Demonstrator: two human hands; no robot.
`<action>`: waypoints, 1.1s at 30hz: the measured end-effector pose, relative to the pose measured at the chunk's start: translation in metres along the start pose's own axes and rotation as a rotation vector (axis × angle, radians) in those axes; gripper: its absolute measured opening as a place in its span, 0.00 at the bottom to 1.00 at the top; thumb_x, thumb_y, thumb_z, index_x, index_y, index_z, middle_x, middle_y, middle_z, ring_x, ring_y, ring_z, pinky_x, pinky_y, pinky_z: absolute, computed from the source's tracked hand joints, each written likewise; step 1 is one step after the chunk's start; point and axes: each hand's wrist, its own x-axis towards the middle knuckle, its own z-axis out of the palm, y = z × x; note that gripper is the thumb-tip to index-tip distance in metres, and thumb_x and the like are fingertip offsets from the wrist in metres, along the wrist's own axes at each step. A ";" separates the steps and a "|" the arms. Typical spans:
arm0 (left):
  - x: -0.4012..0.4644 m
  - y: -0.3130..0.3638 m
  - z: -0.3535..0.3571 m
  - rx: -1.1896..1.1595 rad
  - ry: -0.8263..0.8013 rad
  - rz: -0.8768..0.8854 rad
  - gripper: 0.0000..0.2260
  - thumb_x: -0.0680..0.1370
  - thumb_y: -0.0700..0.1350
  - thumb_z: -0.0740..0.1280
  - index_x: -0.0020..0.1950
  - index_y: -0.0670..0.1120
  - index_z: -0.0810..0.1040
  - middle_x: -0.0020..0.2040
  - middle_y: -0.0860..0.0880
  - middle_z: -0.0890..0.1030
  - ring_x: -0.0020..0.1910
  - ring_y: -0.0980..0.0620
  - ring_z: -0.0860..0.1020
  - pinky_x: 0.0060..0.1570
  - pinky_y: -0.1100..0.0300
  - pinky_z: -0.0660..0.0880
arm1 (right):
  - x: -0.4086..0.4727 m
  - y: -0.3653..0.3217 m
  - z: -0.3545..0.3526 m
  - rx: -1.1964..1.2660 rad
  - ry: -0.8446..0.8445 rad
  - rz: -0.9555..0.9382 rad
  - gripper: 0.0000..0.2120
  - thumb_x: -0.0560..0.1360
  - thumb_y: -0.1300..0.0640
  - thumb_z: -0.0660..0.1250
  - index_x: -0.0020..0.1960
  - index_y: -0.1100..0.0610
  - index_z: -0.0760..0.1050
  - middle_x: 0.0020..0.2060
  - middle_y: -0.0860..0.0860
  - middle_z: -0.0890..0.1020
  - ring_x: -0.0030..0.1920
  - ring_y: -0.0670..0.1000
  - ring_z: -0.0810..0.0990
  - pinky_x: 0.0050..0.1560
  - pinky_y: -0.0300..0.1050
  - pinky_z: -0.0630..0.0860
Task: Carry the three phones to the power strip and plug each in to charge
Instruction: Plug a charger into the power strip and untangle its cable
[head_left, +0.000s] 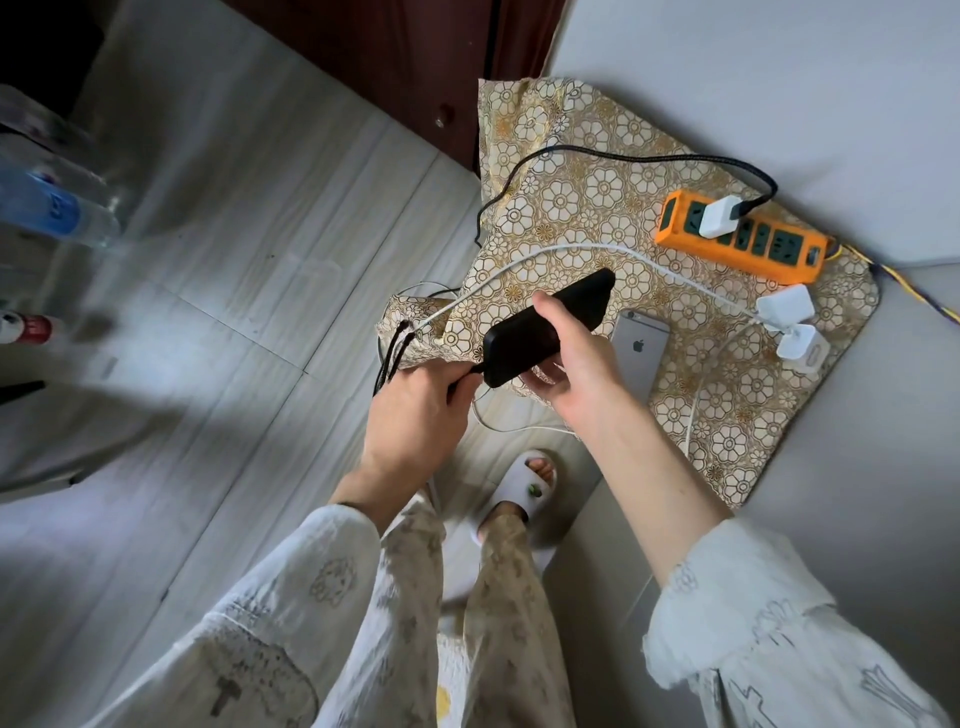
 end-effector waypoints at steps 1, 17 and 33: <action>0.000 0.001 0.001 0.014 0.015 -0.004 0.08 0.76 0.47 0.62 0.45 0.46 0.79 0.36 0.43 0.80 0.38 0.37 0.76 0.35 0.54 0.70 | 0.000 -0.001 0.001 -0.005 -0.005 0.006 0.16 0.65 0.49 0.75 0.45 0.56 0.74 0.47 0.55 0.81 0.52 0.53 0.79 0.48 0.49 0.80; -0.015 -0.066 -0.008 0.310 -0.365 0.078 0.08 0.76 0.51 0.63 0.48 0.49 0.79 0.45 0.50 0.82 0.49 0.48 0.79 0.50 0.60 0.64 | 0.018 -0.009 -0.004 -0.350 0.052 -0.058 0.17 0.65 0.52 0.75 0.48 0.57 0.73 0.42 0.51 0.79 0.42 0.48 0.78 0.38 0.43 0.78; 0.001 -0.086 0.019 0.437 -0.374 0.327 0.18 0.64 0.36 0.75 0.52 0.42 0.81 0.46 0.43 0.84 0.42 0.48 0.83 0.38 0.59 0.79 | 0.062 0.005 0.031 -1.040 0.494 -0.296 0.54 0.66 0.38 0.70 0.72 0.71 0.46 0.69 0.64 0.58 0.68 0.63 0.61 0.64 0.58 0.66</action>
